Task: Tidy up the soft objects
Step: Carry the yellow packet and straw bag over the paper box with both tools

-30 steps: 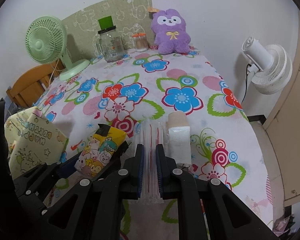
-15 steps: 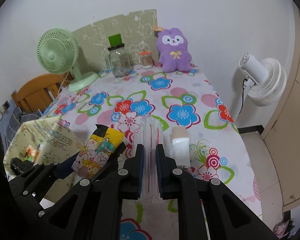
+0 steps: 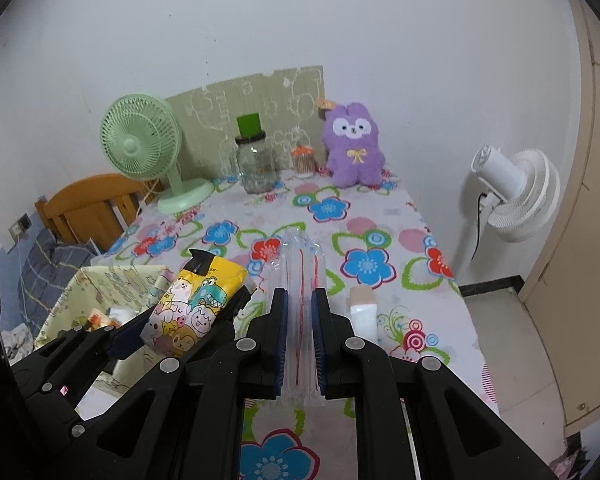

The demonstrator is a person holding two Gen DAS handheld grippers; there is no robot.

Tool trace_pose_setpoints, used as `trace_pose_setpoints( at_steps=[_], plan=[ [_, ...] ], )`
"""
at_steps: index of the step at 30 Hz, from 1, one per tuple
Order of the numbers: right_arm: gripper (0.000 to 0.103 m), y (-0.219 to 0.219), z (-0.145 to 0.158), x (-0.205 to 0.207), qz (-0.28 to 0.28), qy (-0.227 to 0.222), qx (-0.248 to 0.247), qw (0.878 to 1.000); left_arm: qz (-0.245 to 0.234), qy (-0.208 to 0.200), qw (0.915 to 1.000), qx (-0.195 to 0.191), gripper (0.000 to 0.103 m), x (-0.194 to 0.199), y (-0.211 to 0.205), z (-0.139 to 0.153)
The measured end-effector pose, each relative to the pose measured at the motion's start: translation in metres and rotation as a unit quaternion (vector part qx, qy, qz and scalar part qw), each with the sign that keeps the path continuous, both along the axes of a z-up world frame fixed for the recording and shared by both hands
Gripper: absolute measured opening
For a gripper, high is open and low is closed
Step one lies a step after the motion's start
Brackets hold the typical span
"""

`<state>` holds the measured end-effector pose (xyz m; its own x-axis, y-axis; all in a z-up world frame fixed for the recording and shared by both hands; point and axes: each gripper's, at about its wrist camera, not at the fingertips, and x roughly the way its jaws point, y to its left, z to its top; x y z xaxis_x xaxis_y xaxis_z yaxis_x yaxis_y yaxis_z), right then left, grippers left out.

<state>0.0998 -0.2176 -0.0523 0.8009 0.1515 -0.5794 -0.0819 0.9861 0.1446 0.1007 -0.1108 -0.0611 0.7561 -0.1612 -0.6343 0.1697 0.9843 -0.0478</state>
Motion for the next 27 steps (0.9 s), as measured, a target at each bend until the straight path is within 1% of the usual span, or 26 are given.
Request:
trace_pose_setpoints(
  at_steps=[12,18,27],
  plan=[
    [0.015,0.014,0.024,-0.024,0.002,-0.029,-0.004,1.000,-0.001,-0.029,0.9996,-0.001,0.049,-0.021,0.017,0.023],
    [0.015,0.027,0.031,-0.031,0.009,-0.038,-0.004,0.999,0.004,-0.041,0.9992,0.001,0.049,-0.026,0.031,0.030],
    [0.015,0.056,0.035,-0.030,0.029,-0.043,-0.001,0.999,0.017,-0.049,0.9986,0.007,0.049,-0.029,0.056,0.032]
  ],
)
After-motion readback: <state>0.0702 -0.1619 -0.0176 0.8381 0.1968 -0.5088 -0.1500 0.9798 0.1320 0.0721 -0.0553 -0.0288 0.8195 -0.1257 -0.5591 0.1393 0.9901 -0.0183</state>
